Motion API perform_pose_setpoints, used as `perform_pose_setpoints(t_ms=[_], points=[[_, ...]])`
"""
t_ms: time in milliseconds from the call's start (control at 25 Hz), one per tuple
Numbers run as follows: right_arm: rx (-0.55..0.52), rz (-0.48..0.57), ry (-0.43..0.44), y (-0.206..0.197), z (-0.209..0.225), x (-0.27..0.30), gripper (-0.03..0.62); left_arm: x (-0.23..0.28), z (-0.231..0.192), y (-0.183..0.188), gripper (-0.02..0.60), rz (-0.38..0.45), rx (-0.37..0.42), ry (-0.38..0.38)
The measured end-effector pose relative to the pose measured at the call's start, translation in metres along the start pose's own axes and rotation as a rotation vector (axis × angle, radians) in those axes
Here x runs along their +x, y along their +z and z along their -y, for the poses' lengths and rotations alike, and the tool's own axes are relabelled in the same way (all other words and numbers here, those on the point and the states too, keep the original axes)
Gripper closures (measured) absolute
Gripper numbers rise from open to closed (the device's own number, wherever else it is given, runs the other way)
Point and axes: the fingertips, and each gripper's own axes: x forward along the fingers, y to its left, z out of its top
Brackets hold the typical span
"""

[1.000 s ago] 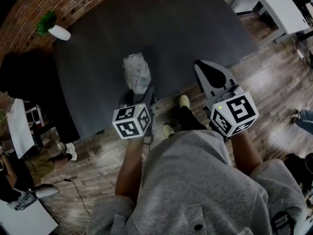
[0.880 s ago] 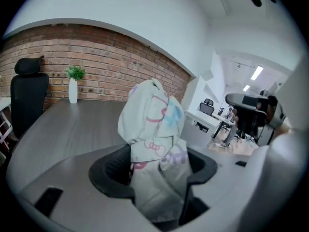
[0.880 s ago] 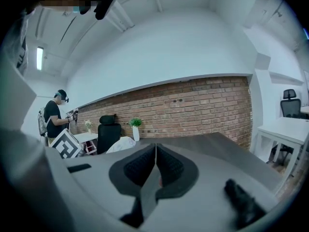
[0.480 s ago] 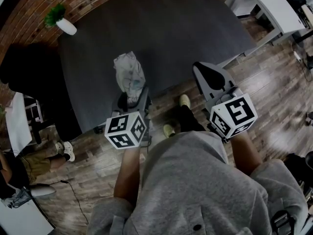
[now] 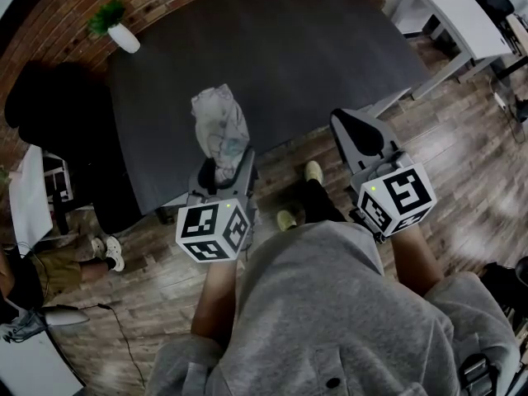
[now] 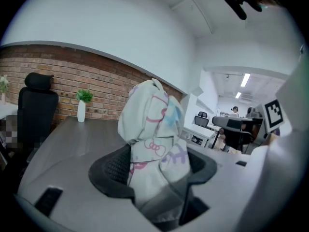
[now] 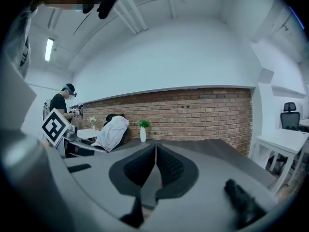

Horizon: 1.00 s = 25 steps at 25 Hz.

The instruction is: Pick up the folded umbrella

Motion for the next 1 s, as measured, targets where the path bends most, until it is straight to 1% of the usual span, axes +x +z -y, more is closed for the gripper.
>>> perform_pose_setpoints(t_ms=[240, 480, 720, 1000], points=[[-0.01, 0.015, 0.001, 0.005, -0.015, -0.011, 0.57, -0.022, 0.008, 0.01, 0.295, 0.047, 0.009, -0.022], [-0.016, 0.026, -0.012, 0.005, -0.021, -0.025, 0.57, -0.035, 0.014, 0.011, 0.295, 0.063, 0.022, -0.031], [-0.024, 0.019, -0.017, 0.004, -0.01, -0.036, 0.571, -0.038, 0.03, 0.017, 0.295, 0.092, 0.022, -0.03], [-0.021, 0.018, -0.002, 0.001, 0.013, -0.047, 0.569, -0.036, 0.054, 0.026, 0.295, 0.119, 0.024, -0.005]])
